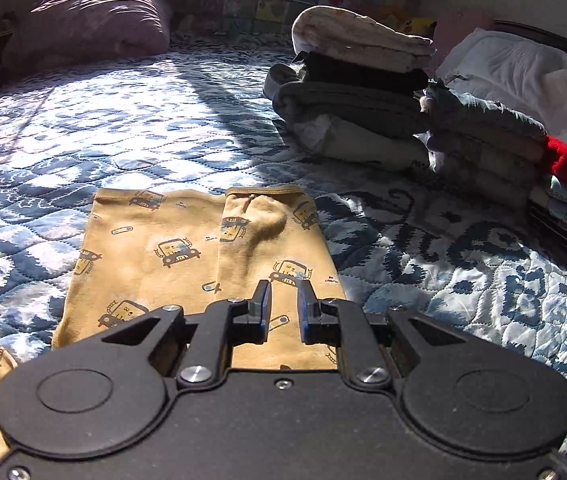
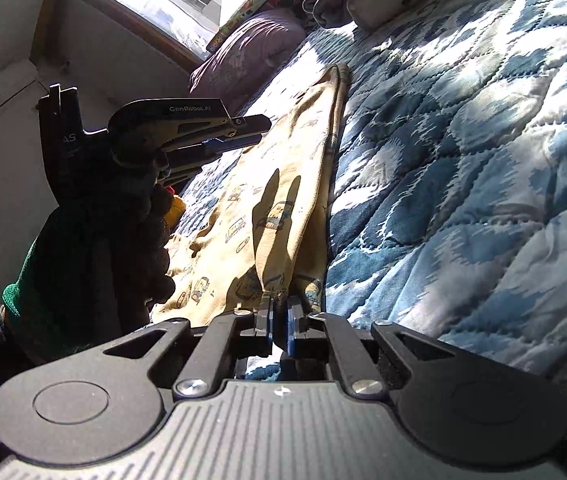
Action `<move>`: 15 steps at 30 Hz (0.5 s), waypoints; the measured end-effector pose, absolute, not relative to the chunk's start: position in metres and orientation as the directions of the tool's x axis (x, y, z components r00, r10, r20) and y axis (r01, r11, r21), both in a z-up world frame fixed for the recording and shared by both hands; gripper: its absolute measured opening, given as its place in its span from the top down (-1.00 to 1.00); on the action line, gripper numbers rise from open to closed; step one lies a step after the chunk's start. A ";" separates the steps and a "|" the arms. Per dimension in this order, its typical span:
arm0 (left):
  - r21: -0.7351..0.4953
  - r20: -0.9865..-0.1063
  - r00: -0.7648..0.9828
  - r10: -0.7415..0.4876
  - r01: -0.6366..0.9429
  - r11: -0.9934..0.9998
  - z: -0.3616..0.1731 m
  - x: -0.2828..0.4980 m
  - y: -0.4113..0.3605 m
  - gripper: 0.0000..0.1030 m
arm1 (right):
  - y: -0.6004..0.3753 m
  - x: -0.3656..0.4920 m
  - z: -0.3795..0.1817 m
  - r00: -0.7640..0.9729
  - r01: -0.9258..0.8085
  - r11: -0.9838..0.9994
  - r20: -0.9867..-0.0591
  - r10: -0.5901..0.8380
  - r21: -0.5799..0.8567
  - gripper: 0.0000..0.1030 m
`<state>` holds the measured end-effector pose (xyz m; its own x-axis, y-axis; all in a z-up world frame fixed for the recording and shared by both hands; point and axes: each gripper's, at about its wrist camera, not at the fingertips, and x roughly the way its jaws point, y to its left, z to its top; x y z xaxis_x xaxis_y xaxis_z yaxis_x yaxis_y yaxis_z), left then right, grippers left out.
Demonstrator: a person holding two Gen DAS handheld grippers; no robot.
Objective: Fold clothes
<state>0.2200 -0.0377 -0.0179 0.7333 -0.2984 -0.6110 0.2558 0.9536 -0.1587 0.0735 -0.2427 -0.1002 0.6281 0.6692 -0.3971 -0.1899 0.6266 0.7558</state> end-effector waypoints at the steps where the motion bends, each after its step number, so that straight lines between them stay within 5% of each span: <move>1: -0.156 -0.609 0.733 -0.303 0.264 0.952 -0.019 0.208 -0.037 0.77 | -0.244 0.070 -0.099 0.629 -0.186 0.629 -0.400 0.666 0.755 0.83; 9: -0.144 -0.606 0.700 -0.379 0.373 0.917 -0.037 0.127 -0.044 0.77 | -0.278 0.053 -0.093 0.705 -0.091 0.613 -0.384 0.596 0.785 0.75; 15: 0.007 -0.614 0.709 -0.347 0.444 0.896 -0.059 0.096 -0.072 0.77 | -0.267 0.060 -0.087 0.769 -0.088 0.705 -0.402 0.497 0.704 0.75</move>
<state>0.0955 -0.0717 -0.0587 0.7089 -0.3466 -0.6143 0.4440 0.8960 0.0068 0.0598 -0.2666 -0.0871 0.7689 0.4975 -0.4017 -0.0881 0.7047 0.7041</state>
